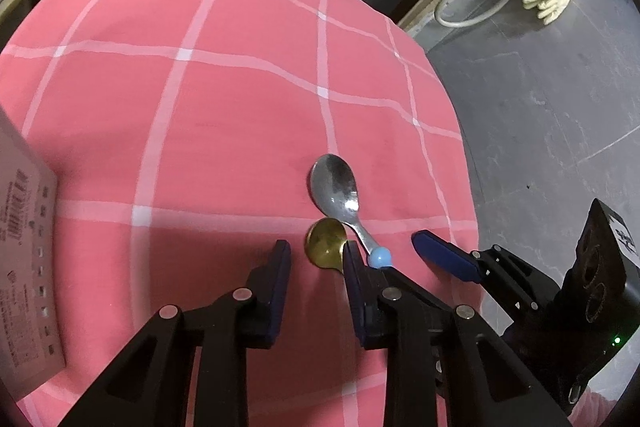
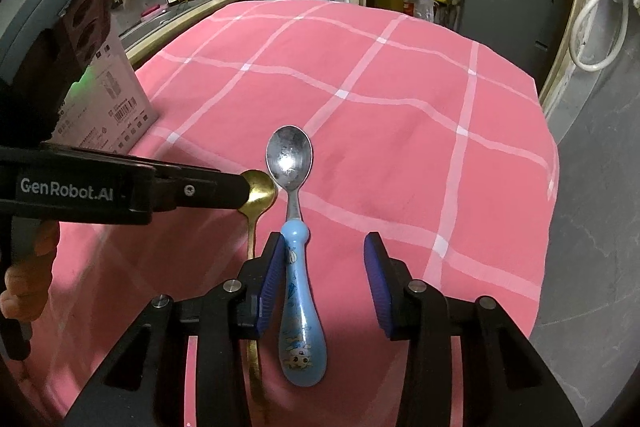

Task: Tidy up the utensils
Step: 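Grasp the gold spoon with the left gripper while the right gripper grasps the blue-handled spoon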

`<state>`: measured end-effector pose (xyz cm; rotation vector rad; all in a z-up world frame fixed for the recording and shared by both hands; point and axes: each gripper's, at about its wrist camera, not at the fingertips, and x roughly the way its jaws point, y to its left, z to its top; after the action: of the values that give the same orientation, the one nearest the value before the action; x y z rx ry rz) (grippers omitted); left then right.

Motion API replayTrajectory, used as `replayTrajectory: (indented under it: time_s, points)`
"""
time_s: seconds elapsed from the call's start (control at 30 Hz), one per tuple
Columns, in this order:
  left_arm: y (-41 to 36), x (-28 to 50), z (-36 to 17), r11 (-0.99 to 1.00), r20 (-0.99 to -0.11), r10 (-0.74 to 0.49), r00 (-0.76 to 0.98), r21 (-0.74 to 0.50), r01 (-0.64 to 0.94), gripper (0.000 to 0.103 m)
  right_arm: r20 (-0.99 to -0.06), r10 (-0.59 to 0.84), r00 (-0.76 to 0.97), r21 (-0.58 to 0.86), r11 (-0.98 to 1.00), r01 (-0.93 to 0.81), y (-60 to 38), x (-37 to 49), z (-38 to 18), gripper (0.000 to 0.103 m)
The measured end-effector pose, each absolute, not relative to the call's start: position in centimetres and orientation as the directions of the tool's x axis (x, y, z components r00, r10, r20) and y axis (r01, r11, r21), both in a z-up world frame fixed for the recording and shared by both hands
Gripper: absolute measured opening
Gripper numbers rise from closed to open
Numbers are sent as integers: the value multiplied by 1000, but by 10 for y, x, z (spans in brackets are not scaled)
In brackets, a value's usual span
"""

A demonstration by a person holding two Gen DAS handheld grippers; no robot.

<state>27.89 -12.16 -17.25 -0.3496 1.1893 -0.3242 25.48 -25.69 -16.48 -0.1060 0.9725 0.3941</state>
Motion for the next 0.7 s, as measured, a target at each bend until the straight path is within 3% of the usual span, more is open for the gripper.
replayTrajectory:
  time_s: [0.13, 0.3, 0.4, 0.7]
  points:
    - [-126, 285, -172, 909, -849, -410, 334, -408, 79, 22, -820, 264, 508, 66, 925, -375, -259, 255, -163, 31]
    - [-135, 290, -172, 918, -859, -395, 327, -385, 99, 17, -826, 262, 499, 61, 922, -383, -260, 253, -164, 14]
    - [-140, 291, -173, 932, -875, -363, 321, -346, 112, 6, -829, 247, 501, 57, 930, -364, -263, 249, -164, 13]
    - [-140, 292, -168, 936, -878, -352, 324, -329, 125, 4, -851, 273, 448, 213, 960, -180, -292, 235, -167, 10]
